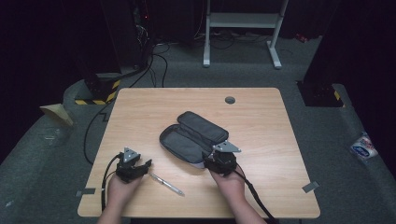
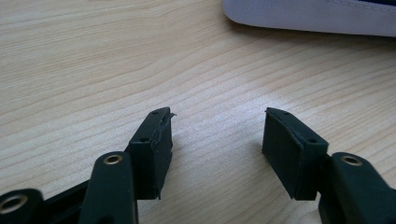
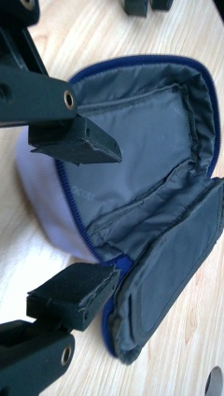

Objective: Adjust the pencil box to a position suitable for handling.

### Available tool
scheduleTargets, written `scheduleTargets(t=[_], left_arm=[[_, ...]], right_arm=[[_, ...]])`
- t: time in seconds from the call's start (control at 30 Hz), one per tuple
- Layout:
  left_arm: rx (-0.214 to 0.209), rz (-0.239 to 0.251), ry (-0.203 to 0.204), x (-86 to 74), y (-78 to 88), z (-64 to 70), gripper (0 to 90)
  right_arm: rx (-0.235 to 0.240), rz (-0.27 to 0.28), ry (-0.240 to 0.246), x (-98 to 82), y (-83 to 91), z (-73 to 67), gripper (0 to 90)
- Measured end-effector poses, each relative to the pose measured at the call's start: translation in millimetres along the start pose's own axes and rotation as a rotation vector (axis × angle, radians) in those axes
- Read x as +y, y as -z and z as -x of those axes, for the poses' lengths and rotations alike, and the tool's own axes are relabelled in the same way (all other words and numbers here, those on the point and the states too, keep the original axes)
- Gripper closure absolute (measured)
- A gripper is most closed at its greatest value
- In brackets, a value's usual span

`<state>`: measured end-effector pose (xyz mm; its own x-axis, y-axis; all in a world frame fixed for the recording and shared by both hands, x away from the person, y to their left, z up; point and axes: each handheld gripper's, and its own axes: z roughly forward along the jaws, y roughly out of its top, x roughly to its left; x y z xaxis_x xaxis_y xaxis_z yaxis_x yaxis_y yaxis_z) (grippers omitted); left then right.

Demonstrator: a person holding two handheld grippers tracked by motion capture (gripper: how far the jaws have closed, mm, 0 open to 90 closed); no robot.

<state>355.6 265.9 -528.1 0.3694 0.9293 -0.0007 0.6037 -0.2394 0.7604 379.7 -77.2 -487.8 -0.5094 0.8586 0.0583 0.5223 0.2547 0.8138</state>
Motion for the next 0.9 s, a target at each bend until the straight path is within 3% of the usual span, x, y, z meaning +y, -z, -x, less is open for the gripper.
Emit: scheduleTargets(t=[0.23, 0.43, 0.73, 0.9], left_arm=[[0.0, 0.001, -0.009, 0.0, 0.1, 0.0, 42.3], [-0.001, 0.002, -0.009, -0.1, 0.1, 0.4, 42.4], [-0.003, 0.001, -0.011, -0.1, 0.2, 0.8, 42.8], [-0.003, 0.001, -0.012, -0.1, 0.2, 1.0, 42.9]], right_arm=[[-0.039, -0.046, 0.018, -5.2, -7.9, 5.8, 41.7], [-0.08, -0.047, 0.001, -10.4, -1.2, 25.3, 43.8], [-0.156, -0.036, -0.037, -16.8, 13.1, 65.5, 46.0], [-0.154, -0.018, -0.034, -15.1, 22.1, 74.1, 47.9]])
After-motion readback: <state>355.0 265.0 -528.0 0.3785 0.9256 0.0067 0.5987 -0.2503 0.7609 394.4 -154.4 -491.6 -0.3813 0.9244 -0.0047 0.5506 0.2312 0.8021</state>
